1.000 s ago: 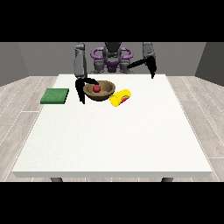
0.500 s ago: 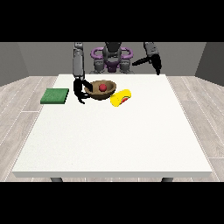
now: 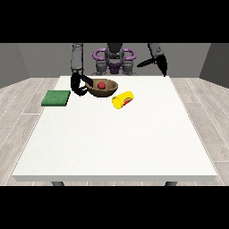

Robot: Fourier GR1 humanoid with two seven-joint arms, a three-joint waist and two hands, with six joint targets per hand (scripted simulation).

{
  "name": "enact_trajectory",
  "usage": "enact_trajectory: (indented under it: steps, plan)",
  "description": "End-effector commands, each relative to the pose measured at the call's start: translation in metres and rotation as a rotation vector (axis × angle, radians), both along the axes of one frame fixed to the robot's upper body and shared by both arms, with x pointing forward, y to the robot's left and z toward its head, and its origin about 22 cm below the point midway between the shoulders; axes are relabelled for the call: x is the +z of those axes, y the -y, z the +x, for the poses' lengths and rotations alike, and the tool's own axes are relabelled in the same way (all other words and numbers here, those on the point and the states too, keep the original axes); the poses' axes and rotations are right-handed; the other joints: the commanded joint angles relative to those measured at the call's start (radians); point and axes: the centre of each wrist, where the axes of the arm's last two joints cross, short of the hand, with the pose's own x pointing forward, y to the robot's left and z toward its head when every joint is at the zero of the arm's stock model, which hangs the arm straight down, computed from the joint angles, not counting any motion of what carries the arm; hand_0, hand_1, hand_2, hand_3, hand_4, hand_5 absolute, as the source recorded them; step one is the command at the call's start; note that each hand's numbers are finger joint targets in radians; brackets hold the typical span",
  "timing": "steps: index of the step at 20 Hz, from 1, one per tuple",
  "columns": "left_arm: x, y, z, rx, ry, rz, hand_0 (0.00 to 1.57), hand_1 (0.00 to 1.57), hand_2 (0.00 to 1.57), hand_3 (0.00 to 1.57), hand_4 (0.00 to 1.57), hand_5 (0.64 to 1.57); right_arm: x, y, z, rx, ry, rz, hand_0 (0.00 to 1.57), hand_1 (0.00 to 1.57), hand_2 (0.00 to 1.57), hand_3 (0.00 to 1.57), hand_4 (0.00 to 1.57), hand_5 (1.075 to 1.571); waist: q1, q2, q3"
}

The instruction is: Pick the cup and pour the ball into the bowl, then pick the bowl and place it on the pad

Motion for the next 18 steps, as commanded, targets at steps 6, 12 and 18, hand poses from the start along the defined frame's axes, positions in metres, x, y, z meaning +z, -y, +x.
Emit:
enact_trajectory:
  steps: [6, 12, 18]
  plan:
    - [-0.014, -0.003, -0.005, 0.049, -0.048, -0.001, 0.00, 0.00, 0.00, 0.00, 0.00, 1.570, 0.049, 0.052, 0.017, 0.005, -0.028, 0.011, 1.57, 1.57, 1.57, 1.57, 1.06, 1.562, -0.046, -0.014, 0.0030]
    - [-0.010, -0.018, -0.011, 0.027, 0.069, -0.007, 0.00, 0.00, 0.00, 0.00, 0.00, 1.567, 0.054, 0.133, -0.008, -0.090, 0.090, 0.072, 1.57, 1.57, 1.57, 1.57, 1.08, 1.559, -0.021, 0.078, 0.0033]
    - [0.015, 0.019, 0.004, 0.025, 0.179, 0.016, 0.00, 0.00, 0.00, 0.00, 0.00, 1.565, 0.097, 0.187, -0.010, -0.099, 0.178, 0.137, 1.57, 1.57, 1.57, 1.57, 1.07, 1.563, -0.026, 0.177, 0.0040]
